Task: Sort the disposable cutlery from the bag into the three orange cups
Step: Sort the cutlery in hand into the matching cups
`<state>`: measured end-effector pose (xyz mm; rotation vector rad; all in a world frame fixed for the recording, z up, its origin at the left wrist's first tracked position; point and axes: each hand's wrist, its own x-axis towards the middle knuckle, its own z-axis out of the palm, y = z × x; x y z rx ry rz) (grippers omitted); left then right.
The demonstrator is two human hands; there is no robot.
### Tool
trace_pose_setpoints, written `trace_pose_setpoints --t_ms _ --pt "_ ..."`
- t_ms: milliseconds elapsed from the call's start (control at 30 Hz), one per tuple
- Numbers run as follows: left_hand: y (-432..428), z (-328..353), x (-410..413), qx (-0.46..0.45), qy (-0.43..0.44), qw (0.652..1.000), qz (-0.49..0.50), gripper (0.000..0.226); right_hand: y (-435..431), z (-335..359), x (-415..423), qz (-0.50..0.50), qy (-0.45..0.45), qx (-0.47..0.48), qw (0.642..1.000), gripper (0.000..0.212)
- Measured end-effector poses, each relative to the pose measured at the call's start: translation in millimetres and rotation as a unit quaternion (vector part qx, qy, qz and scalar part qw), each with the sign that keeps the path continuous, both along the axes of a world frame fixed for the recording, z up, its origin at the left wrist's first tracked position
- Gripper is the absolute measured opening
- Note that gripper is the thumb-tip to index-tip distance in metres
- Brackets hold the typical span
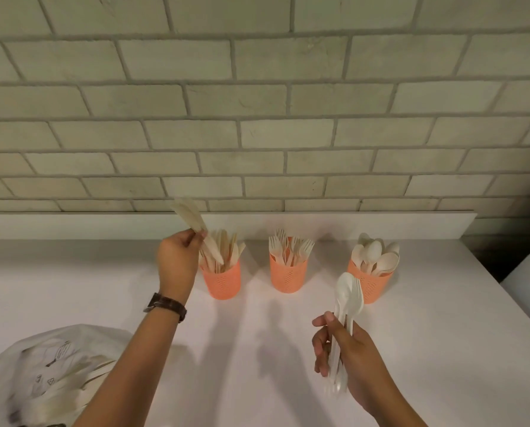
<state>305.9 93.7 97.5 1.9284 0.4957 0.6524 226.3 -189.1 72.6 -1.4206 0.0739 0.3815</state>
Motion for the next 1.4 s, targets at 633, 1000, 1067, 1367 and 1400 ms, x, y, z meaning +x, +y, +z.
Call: trace_pose_setpoints --t_ms 633,1000,1067,1367,1400 --pt "-76 -8 -60 0.029 -0.033 0.999 -0.028 0.016 -7 17 6 0.024 0.055 0.171 0.983 0.039" --pt "-165 0 -104 -0.111 0.035 0.949 -0.294 0.018 -21 12 -1 0.004 0.055 0.177 0.983 0.041" --pt "-171 -2 -103 -0.048 0.015 0.945 -0.322 0.030 -25 14 -2 0.012 0.066 0.180 0.981 0.041" --pt "-176 -8 -85 0.334 -0.191 0.847 -0.366 0.018 -48 23 -4 0.074 0.132 0.238 0.959 0.038" --pt "-177 -8 -82 0.349 -0.208 0.834 -0.373 0.017 -51 22 -4 0.071 0.134 0.238 0.959 0.037"
